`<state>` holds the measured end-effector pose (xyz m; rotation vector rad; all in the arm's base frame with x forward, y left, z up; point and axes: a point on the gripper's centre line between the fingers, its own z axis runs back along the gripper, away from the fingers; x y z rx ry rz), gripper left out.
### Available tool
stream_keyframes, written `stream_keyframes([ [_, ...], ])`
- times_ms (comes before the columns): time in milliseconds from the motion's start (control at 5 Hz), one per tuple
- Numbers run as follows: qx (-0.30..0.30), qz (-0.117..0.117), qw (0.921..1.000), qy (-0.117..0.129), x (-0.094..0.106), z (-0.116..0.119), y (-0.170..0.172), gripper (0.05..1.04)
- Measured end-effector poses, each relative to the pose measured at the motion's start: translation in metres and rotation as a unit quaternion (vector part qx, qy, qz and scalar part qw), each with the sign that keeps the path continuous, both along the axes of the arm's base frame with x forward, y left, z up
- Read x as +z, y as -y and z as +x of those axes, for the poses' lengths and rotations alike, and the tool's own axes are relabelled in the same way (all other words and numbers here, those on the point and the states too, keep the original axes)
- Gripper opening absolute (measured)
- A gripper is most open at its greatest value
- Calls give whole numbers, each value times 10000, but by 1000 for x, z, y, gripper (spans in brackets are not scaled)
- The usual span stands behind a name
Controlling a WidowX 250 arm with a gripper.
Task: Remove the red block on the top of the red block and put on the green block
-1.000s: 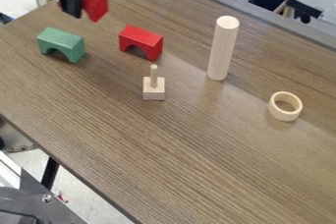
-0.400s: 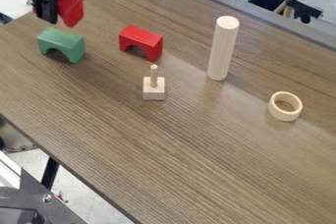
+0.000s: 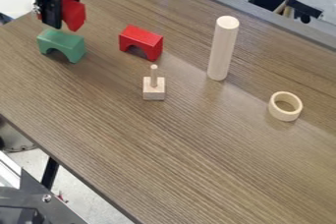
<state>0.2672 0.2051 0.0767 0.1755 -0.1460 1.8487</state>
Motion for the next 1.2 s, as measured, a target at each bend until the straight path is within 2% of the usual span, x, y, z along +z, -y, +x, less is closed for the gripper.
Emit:
stream_keyframes([
  [400,177,-97,9997,-111,-13,3,-8,605],
  [1200,387,-199,9989,-159,-17,-1,-5,604],
])
